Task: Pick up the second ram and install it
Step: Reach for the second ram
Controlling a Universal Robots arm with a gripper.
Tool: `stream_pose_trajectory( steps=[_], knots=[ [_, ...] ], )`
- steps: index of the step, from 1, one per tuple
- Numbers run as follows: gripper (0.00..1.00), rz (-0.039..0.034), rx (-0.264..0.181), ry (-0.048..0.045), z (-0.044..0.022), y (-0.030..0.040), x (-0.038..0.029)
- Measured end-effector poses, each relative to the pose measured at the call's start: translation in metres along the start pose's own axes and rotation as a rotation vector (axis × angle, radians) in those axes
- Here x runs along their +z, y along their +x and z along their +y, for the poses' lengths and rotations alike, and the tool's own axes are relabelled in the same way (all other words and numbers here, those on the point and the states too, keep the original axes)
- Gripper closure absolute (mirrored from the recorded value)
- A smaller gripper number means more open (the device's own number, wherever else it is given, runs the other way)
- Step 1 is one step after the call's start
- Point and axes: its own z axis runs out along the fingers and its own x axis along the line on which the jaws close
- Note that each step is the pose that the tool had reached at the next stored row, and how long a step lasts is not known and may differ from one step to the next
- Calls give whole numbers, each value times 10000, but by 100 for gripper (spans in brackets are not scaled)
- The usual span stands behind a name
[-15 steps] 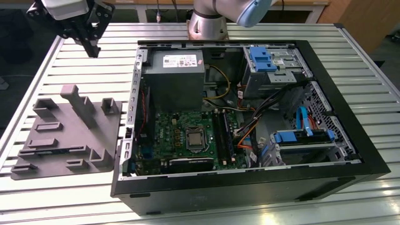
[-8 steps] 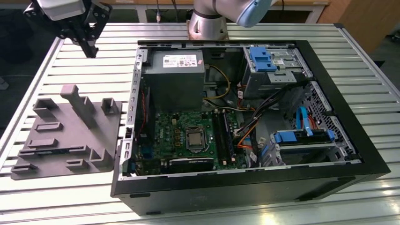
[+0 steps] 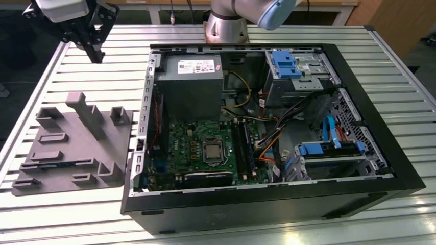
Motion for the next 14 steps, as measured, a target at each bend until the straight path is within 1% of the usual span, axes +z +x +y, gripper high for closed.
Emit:
stream_pose_trajectory(
  steps=[14],
  knots=[
    [89, 0, -4, 0, -15, 71, -1]
  ],
)
